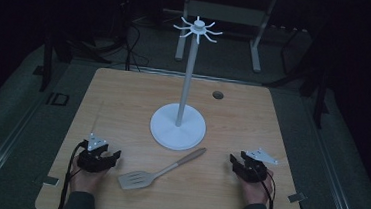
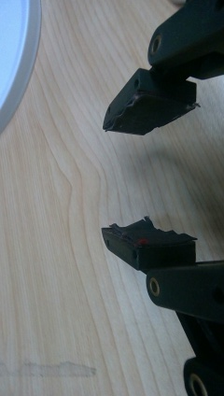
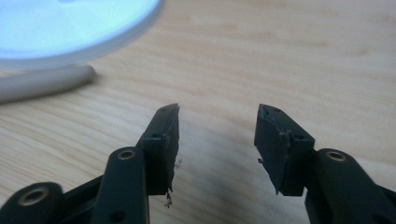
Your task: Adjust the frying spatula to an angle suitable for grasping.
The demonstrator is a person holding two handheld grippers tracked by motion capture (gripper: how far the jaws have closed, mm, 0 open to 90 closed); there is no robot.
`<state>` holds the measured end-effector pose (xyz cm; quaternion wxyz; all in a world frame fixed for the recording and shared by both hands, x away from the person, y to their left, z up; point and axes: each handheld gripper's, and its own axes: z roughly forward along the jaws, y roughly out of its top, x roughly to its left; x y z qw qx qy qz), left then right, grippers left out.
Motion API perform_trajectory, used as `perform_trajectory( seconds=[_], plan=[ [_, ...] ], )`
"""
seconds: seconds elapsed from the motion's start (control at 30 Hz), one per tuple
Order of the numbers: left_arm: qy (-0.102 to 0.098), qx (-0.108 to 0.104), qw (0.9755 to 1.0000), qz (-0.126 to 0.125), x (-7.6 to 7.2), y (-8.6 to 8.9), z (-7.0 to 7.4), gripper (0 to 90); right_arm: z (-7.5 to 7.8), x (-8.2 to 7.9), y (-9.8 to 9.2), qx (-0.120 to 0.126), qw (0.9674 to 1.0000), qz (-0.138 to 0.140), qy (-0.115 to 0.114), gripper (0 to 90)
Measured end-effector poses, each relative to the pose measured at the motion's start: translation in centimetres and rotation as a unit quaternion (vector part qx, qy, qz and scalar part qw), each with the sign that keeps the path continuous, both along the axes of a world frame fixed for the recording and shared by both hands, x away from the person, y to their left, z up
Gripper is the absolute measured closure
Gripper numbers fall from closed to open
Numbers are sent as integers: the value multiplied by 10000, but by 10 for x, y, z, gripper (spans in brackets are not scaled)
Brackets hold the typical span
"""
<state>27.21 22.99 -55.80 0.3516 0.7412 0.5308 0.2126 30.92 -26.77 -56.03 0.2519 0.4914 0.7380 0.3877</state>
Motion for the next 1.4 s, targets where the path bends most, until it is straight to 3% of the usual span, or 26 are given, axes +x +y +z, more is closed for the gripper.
perform_trajectory(
  seconds=[0.1,0.2,0.37,0.47,0.67,0.8,1.1,1.4],
  plan=[
    [-72,-49,10000,-15,-2,0,2,439,1,-2,1,-12,10000,26,-69,566],
    [-174,-61,9998,19,-4,0,4,442,3,-3,1,231,9997,70,-33,573],
    [-133,-162,9997,-126,-4,-1,7,456,5,-4,-1,256,9996,116,-82,607],
    [-113,-40,9996,-242,-1,-6,11,467,4,-4,-2,334,9994,78,-76,616],
    [-150,41,9987,-487,-2,-16,23,491,7,-6,-3,239,9996,-35,-148,635],
    [-156,-60,9979,-627,-2,-24,34,507,8,-7,-3,139,9998,-85,-139,648],
    [35,-36,9933,-1158,9,-59,52,542,9,-9,-5,81,9997,-166,-171,642],
    [206,10,9893,-1441,21,-84,64,579,10,-9,-6,100,9996,-163,-183,635]
  ],
)
